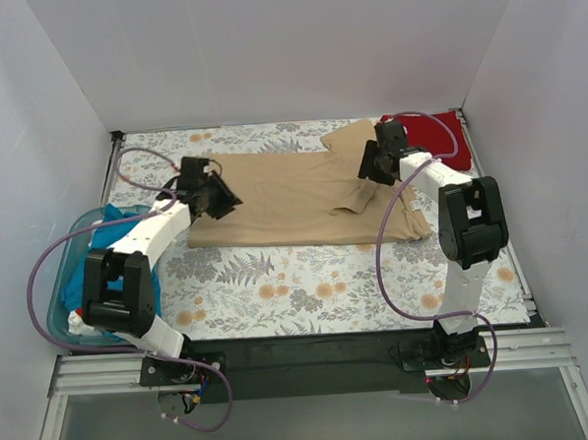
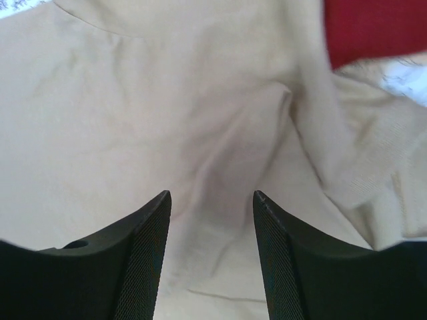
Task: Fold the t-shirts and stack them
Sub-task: Fold the tshirt
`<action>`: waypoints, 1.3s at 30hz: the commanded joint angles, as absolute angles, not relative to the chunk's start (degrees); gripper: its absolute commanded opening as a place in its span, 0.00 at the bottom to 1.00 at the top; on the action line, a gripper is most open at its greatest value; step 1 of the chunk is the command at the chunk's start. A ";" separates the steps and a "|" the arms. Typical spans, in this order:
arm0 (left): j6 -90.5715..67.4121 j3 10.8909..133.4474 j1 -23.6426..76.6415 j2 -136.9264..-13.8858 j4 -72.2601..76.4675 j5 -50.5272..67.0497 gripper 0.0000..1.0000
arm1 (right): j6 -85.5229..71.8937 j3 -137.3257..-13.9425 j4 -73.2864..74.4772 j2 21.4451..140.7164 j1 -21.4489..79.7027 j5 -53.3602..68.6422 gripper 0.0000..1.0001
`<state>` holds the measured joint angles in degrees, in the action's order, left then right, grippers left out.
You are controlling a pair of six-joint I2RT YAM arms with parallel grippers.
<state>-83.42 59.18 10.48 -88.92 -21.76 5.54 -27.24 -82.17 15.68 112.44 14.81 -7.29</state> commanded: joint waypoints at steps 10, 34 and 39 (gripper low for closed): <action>-74.53 91.39 38.75 -117.75 -22.58 7.21 0.18 | -25.58 -70.31 9.23 102.13 5.63 6.94 0.47; -76.02 108.37 43.42 -133.95 -24.00 6.42 0.23 | -25.49 -64.60 5.71 103.01 5.36 12.92 0.19; -77.87 106.09 43.33 -132.19 -19.96 3.96 0.31 | -25.14 -63.63 5.19 102.83 5.36 13.18 0.18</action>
<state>-76.75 106.15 43.31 -134.39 -23.00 6.68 -26.09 -64.12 7.33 103.57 5.32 12.25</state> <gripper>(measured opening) 0.295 0.182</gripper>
